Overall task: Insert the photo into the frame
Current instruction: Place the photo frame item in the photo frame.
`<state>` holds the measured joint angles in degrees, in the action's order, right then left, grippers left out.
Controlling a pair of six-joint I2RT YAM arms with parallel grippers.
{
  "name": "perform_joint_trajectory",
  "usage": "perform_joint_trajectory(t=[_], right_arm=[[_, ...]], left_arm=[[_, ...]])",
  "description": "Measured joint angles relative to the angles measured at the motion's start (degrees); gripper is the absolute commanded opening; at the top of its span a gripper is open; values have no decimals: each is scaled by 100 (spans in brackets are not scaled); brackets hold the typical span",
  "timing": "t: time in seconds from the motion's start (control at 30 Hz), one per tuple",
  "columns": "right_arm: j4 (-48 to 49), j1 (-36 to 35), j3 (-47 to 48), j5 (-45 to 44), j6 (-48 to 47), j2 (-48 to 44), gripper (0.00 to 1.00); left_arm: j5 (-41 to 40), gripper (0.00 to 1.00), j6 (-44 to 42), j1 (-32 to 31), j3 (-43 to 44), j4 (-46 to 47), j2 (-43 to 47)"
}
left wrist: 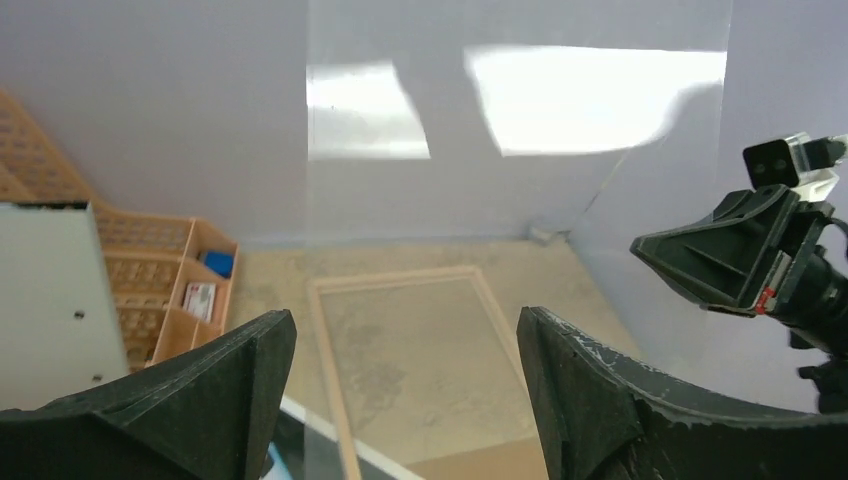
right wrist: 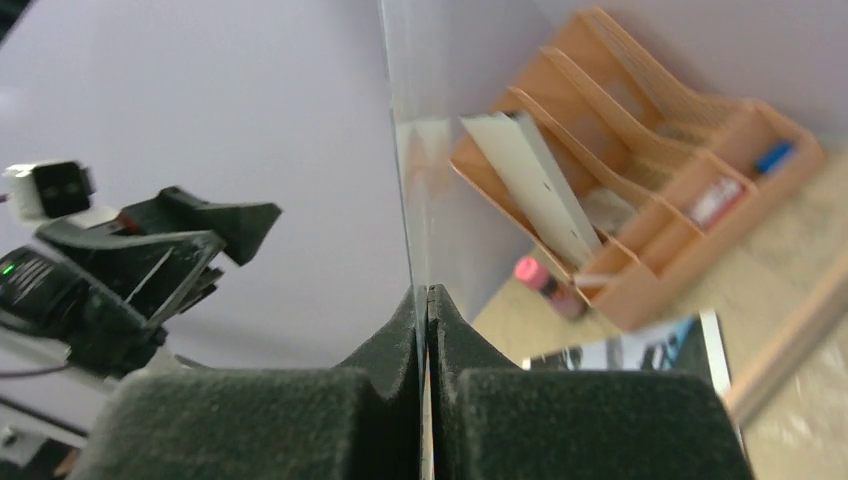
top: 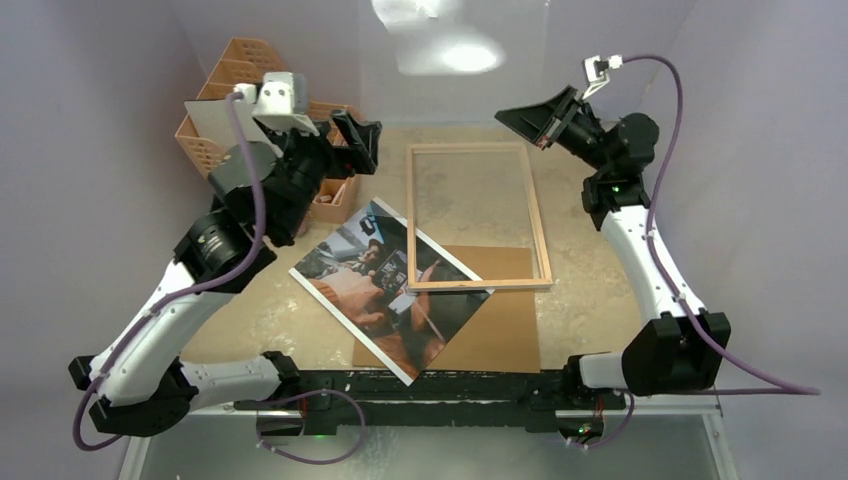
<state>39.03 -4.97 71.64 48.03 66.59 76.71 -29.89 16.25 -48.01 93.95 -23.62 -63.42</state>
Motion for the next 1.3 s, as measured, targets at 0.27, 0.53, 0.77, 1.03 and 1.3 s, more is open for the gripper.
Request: perform_joint_trajectory(t=[0.27, 0.53, 0.77, 1.03, 1.3], right_arm=[[-1991, -133, -96, -380, -699, 778, 0], [-3368, -741, 1246, -704, -1082, 2157, 0], [-3995, -970, 1845, -765, -1475, 2732, 0], [-4468, -675, 1545, -990, -2000, 3244, 0], [-4651, -127, 935, -1132, -2385, 3436, 0]], left_arm=[[-710, 86, 719, 55, -597, -686, -734], [-697, 85, 1475, 564, -1069, -1266, -1080], [-433, 85, 1899, 859, -1497, -1316, -1084], [-11, 86, 2127, 1045, -1692, -1333, -1497], [787, 86, 2363, 1460, -1735, -1185, -2369]])
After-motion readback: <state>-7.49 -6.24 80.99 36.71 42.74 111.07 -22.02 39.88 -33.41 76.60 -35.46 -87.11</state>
